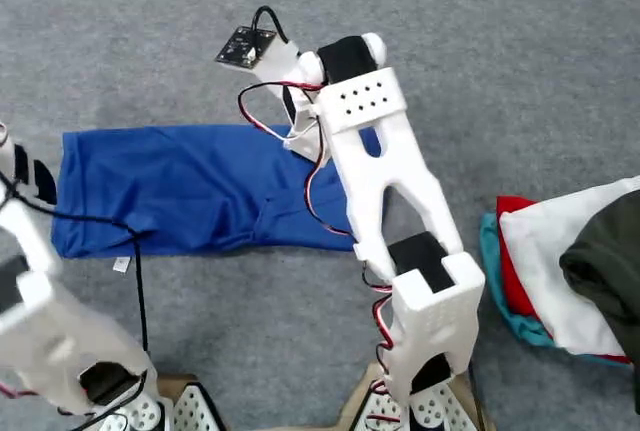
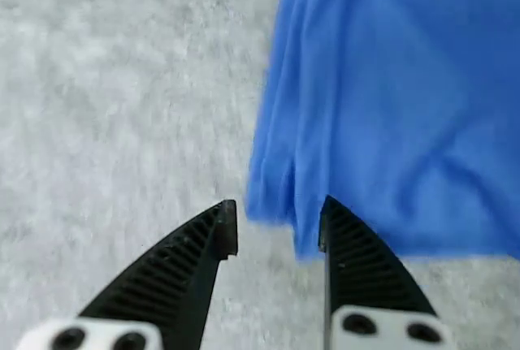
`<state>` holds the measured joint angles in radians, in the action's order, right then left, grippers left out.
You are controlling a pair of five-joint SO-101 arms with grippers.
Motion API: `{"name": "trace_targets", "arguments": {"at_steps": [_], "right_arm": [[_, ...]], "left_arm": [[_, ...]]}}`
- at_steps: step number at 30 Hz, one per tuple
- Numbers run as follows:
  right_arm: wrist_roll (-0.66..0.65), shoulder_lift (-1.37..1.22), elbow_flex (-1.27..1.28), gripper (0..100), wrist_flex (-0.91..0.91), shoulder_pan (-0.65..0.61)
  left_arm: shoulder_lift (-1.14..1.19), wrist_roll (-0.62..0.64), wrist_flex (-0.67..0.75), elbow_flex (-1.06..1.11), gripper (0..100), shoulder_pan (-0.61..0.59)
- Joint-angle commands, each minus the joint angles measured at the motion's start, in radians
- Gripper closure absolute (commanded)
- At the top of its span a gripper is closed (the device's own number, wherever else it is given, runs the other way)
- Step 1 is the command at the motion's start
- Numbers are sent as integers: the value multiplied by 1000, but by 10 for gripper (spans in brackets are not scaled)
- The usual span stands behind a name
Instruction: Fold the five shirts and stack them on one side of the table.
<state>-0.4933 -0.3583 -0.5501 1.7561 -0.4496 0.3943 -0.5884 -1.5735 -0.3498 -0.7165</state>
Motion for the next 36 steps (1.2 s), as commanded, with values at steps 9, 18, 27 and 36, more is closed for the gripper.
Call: {"name": "trace_targets", "arguments": {"at_steps": [9,18,27,36], "right_arm": [[-3,74,-51,990,12,-1],[-3,74,-51,990,12,-1],[-5,74,-50,990,12,1],[-3,74,-50,990,12,-1]], "left_arm": [[394,-9,-84,-431,822,40],[453,-3,-109,-471,819,64],[456,-3,-114,-470,818,61],[481,-3,-112,-462,821,63]]}}
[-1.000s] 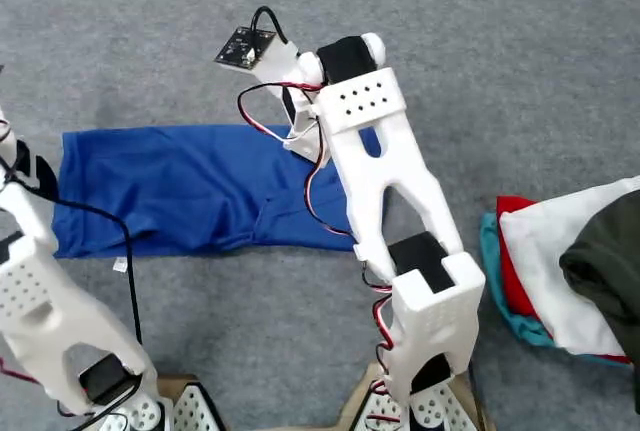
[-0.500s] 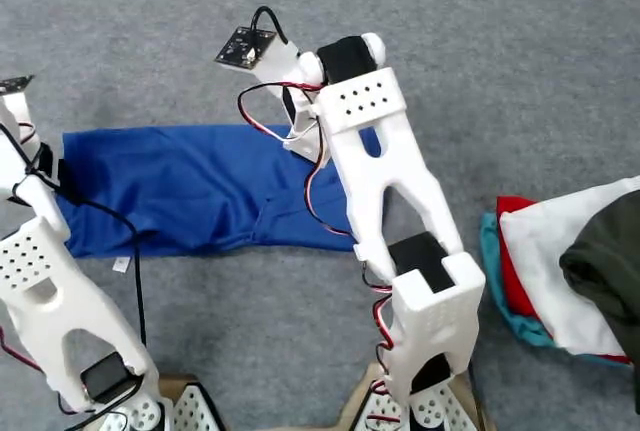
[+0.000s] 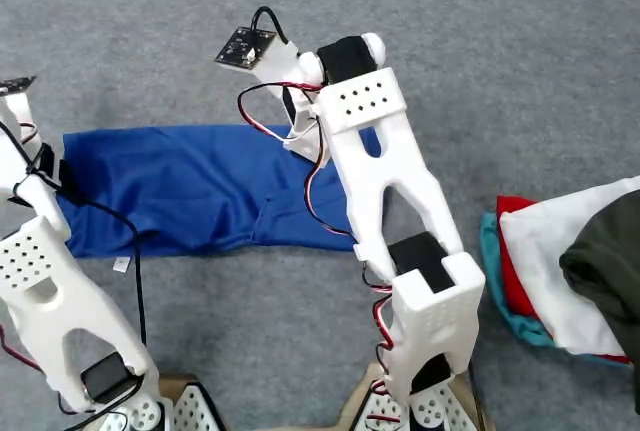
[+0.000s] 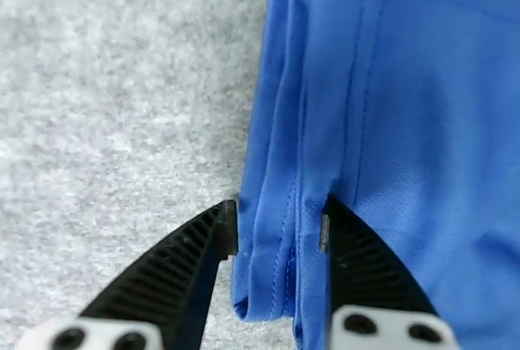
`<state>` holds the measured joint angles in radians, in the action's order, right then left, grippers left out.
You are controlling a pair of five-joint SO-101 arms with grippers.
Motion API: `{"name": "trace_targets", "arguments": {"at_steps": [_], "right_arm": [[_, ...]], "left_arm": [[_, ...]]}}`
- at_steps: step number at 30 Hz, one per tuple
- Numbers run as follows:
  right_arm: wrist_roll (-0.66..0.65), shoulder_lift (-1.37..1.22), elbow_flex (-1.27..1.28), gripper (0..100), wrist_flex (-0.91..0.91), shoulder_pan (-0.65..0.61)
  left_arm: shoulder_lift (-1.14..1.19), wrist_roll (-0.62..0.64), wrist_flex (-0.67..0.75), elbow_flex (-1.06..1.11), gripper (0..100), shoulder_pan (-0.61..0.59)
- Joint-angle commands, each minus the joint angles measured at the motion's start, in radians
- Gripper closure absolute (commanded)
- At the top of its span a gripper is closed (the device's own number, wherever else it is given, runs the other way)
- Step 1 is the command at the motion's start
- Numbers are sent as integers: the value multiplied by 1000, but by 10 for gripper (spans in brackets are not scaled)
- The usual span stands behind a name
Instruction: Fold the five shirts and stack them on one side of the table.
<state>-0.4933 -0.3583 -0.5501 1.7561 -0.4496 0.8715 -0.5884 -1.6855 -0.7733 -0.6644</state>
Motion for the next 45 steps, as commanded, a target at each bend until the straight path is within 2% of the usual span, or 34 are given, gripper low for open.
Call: {"name": "trace_targets", "arguments": {"at_steps": [1,8,14,21,26,35,42,45], "right_arm": [[-3,74,-50,990,12,-1],[-6,74,-50,990,14,2],[-9,74,-51,990,14,5],[-9,139,-41,990,12,7],[-5,173,31,990,9,8],[-9,174,58,989,-129,240],[-3,50,87,989,-322,357],[25,8,120,989,-450,367]], "left_arm": [[21,-3,0,-43,822,11],[96,-3,-6,-55,835,-9],[105,-8,-9,-72,978,-5],[96,-8,-51,-84,981,-3],[94,-2,-74,-196,981,-35],[-133,-6,-74,-324,981,-104],[-343,3,-74,-313,981,-29],[-427,64,-74,-311,981,38]]}}
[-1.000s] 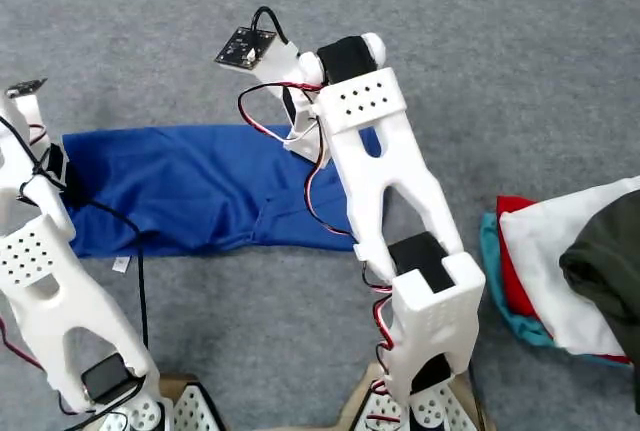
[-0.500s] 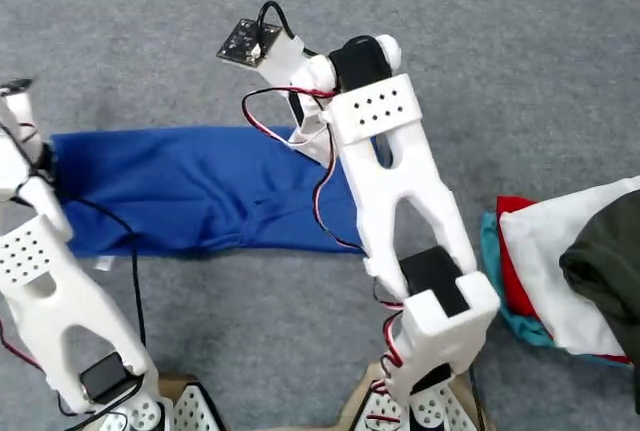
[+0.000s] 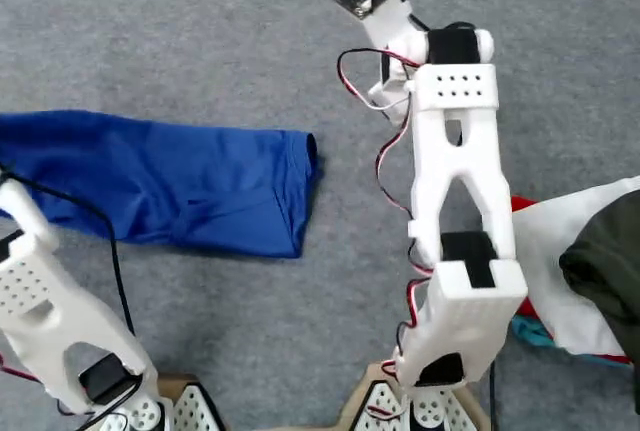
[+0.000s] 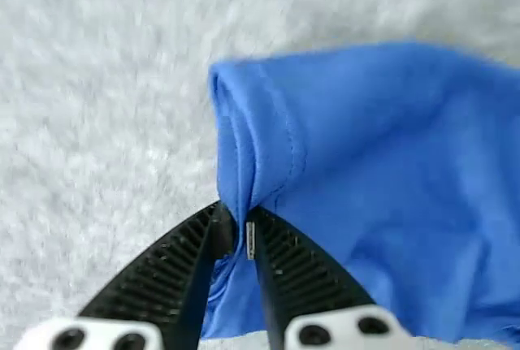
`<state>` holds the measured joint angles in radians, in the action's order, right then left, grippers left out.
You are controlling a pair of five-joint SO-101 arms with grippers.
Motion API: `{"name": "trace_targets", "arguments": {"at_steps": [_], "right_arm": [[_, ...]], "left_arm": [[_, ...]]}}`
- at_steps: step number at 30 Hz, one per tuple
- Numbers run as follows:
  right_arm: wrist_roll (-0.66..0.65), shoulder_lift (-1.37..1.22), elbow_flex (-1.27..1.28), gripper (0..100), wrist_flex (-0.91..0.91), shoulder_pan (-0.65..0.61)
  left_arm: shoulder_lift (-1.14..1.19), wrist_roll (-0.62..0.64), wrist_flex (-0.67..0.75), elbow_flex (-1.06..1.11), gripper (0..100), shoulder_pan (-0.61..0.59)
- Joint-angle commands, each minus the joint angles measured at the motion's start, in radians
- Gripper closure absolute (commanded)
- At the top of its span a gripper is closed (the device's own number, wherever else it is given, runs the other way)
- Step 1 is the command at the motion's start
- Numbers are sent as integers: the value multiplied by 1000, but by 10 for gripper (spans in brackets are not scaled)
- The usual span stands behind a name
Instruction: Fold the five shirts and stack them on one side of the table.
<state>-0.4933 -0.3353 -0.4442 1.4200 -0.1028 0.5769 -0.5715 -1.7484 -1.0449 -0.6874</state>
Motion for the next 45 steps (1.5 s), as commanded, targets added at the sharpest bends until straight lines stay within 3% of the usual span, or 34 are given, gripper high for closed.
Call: {"name": "trace_targets", "arguments": {"at_steps": [1,6,14,23,33,45], "right_arm": [[41,-25,19,989,-150,24],[143,-65,-7,988,-275,50],[150,-105,-130,987,-288,110],[144,-104,-148,987,-336,341],[147,-108,-168,987,-341,390],[150,-110,-166,987,-341,380]], "left_arm": [[-156,66,-11,-29,981,86],[-292,80,-11,141,981,232],[-503,140,-11,531,981,539],[-483,252,-11,571,981,801],[-289,371,-11,468,980,948],[-177,376,-11,420,980,1019]]}}
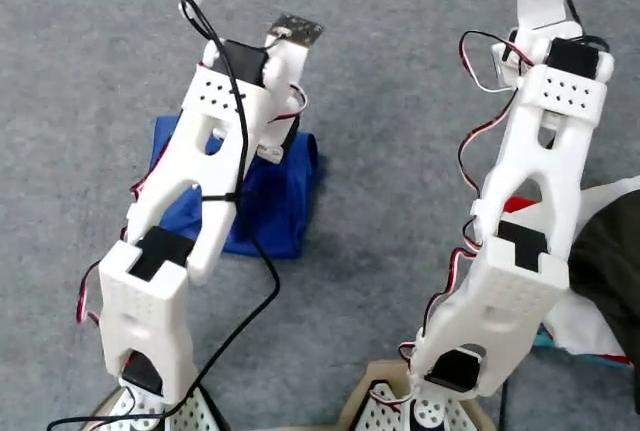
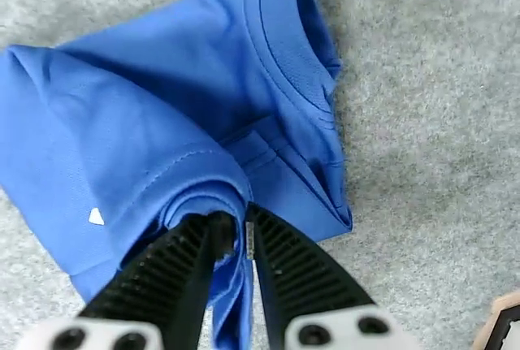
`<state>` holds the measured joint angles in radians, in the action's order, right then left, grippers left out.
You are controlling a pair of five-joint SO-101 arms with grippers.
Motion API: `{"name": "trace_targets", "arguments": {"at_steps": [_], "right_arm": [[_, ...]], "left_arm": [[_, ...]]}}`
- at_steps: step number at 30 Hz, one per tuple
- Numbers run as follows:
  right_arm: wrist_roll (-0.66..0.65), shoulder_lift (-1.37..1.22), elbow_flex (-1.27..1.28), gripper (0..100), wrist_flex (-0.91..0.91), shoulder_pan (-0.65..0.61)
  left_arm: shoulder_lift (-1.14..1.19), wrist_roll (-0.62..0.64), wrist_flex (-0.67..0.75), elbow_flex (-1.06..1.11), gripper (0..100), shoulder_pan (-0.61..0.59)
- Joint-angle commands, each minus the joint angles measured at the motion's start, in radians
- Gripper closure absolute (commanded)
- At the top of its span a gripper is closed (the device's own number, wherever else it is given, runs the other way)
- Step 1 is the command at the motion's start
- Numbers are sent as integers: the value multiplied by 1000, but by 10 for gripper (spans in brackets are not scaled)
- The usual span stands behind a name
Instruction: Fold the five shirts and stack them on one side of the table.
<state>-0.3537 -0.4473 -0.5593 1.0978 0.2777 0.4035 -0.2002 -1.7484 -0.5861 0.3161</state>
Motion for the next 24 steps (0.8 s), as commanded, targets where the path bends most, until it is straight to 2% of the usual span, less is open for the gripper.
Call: {"name": "trace_targets", "arguments": {"at_steps": [1,8,12,14,19,24], "right_arm": [[11,2,-50,987,-18,-4],[11,2,-48,987,-18,-19],[12,2,-48,987,-18,-21],[12,1,-48,987,-18,-21],[12,1,-48,987,-18,-21],[12,1,-48,987,-11,-24]], "left_arm": [[1,5,-11,-38,980,18],[5,6,-11,-37,960,20],[-2,74,-11,-46,812,20],[-2,104,-11,-49,775,17],[-4,117,-11,-68,781,-26],[8,103,-11,-75,794,-126]]}}
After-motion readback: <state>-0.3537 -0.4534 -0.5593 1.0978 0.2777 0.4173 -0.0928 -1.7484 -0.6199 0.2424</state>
